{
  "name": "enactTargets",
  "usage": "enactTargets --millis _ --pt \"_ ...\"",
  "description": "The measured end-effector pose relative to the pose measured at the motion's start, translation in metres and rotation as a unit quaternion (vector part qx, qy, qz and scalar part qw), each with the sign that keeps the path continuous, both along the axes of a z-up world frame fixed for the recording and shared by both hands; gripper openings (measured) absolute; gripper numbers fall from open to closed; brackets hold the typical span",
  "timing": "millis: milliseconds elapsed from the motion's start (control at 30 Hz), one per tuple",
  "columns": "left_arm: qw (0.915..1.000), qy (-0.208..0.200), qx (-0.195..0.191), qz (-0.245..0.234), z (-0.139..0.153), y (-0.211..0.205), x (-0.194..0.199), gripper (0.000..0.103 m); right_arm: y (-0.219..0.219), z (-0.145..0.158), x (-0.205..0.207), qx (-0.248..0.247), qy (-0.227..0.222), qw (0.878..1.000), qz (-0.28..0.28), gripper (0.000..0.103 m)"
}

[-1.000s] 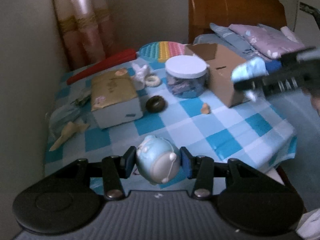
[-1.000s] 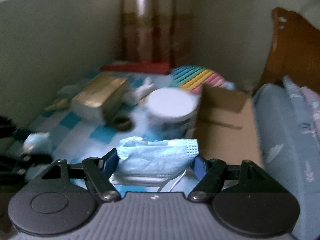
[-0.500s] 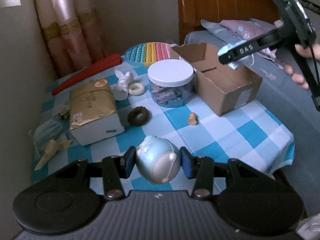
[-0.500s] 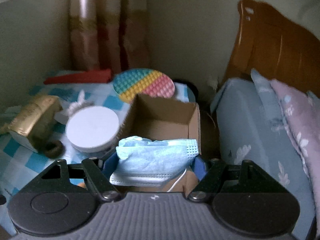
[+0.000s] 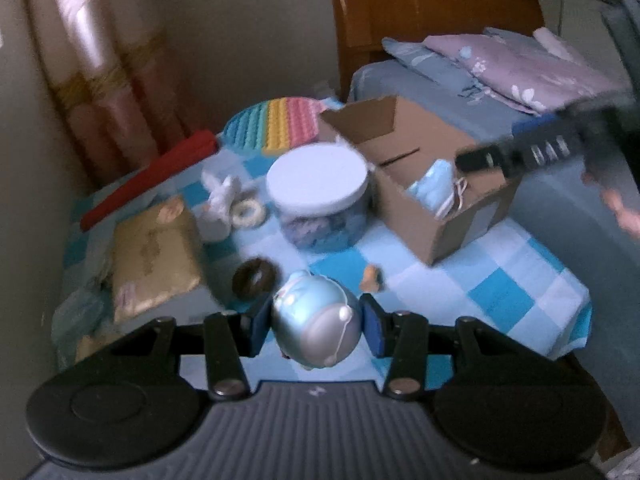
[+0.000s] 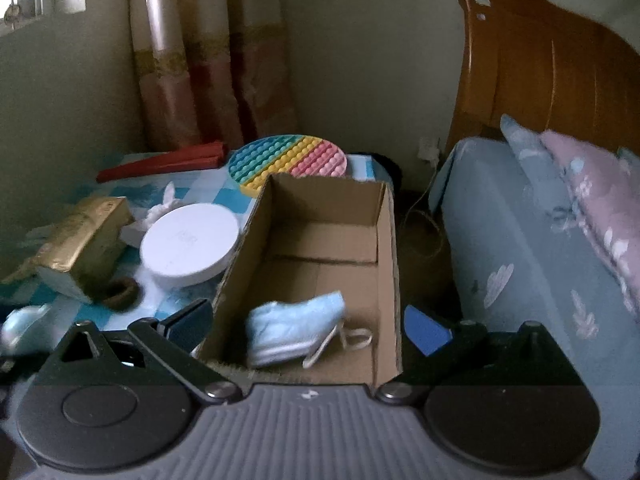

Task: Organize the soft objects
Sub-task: 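Carry the mask into the cardboard box and open the right gripper while the left lifts the figurine, then lower the figurine into the cardboard box and open the left gripper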

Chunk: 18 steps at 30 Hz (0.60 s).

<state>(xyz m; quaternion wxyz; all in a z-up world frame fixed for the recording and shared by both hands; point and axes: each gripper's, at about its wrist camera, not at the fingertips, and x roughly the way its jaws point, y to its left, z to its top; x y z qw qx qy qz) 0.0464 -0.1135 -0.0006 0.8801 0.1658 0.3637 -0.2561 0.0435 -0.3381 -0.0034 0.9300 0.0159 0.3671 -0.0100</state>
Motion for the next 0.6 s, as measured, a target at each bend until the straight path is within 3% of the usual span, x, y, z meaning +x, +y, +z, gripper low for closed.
enactTargets --millis 367,600 --pt "0.9976 -0.021 0.012 -0.065 0.027 -0.080 0.038 0.047 0.004 -0.010 -0.049 0.035 -0.002 0.999 -0.036 0.103" --pt "0.9953 -0.003 0.010 -0.096 0.027 -0.136 0.070 0.047 0.012 -0.027 -0.059 0.067 0.015 0.997 -0.024 0.103"
